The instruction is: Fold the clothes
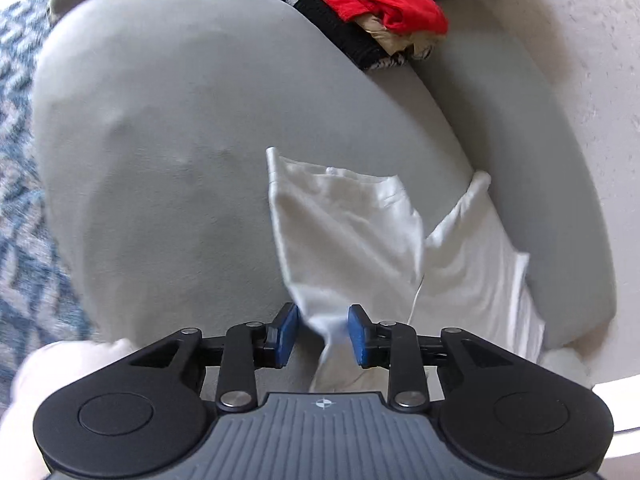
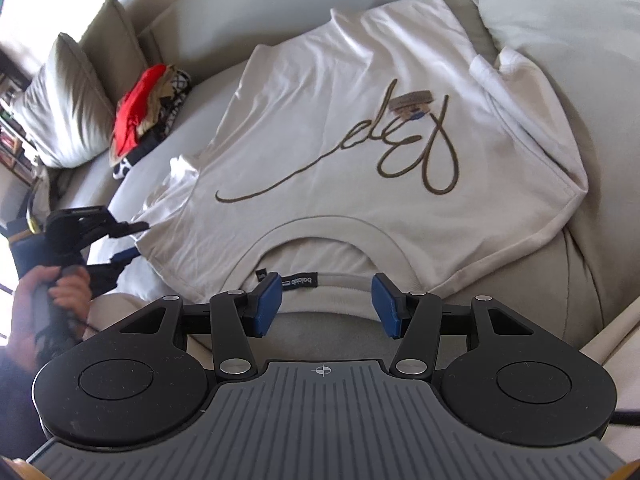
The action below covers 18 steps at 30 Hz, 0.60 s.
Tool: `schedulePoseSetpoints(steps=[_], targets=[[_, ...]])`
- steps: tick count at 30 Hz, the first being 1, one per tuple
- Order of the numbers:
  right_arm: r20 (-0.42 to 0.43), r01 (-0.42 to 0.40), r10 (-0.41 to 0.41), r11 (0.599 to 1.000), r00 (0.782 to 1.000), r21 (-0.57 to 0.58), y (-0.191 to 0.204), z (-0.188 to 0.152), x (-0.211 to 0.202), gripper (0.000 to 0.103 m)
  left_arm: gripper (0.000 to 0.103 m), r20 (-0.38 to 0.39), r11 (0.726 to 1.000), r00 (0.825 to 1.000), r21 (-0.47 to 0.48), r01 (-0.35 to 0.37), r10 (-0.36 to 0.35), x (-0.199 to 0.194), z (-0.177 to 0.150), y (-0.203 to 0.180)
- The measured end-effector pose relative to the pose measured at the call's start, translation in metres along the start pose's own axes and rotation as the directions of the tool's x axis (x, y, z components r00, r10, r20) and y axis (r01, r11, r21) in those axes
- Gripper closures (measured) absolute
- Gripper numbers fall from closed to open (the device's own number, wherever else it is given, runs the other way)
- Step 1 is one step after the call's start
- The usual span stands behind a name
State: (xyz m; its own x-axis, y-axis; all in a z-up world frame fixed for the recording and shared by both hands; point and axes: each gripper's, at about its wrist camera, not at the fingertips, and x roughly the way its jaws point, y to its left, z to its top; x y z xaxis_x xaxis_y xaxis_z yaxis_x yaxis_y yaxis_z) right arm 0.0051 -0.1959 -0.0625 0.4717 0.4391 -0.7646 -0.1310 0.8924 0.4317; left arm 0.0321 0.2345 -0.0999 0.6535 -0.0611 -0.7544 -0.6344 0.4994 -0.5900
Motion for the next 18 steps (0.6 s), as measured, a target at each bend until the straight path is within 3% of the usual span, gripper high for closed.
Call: schedulePoseSetpoints(steps=[3,5,9,12,14,15,16,18], targets=[[0.003,0.009,-0.009,1.0,1.0,0.01,-0.004,0.0,-0.002,0.047,0.078,0.027,0.997,0.999,-0.073,0.024,-0.022,0.009,0.006,0.005],[0.004,0.015,-0.015,1.0,1.0,0.015,-0.006,0.0,-0.004,0.047,0.099,0.032,0.993,0.999,-0.113,0.023,-0.02,0.012,0.007,0.01],[0.02,0.022,-0.022,1.0,1.0,0.022,-0.01,-0.002,-0.007,0.047,0.102,0.083,0.993,0.997,-0.118,0.006,0.003,0.006,0.004,0.014],[0.058,0.043,-0.045,0.999,0.997,0.02,-0.013,-0.003,-0.011,0.047,0.103,0.201,0.991,0.971,0.025,-0.133,0.125,-0.01,-0.005,-0.002],[0.065,0.047,-0.049,0.999,0.997,0.027,-0.016,-0.003,-0.013,0.047,0.103,0.3,0.949,0.923,0.129,-0.288,0.24,-0.022,-0.014,-0.013],[0.072,0.046,-0.048,0.998,0.996,0.035,-0.019,-0.003,-0.014,0.047,0.103,0.322,0.929,0.909,0.167,-0.33,0.265,-0.029,-0.018,-0.016],[0.079,0.044,-0.048,0.998,0.996,0.044,-0.021,-0.002,-0.015,0.047,0.103,0.321,0.918,0.91,0.204,-0.339,0.264,-0.036,-0.021,-0.019],[0.108,0.063,-0.07,0.996,0.992,0.069,-0.028,-0.003,-0.019,0.047,0.091,0.3,0.897,0.919,0.28,-0.341,0.255,-0.049,-0.032,-0.029]])
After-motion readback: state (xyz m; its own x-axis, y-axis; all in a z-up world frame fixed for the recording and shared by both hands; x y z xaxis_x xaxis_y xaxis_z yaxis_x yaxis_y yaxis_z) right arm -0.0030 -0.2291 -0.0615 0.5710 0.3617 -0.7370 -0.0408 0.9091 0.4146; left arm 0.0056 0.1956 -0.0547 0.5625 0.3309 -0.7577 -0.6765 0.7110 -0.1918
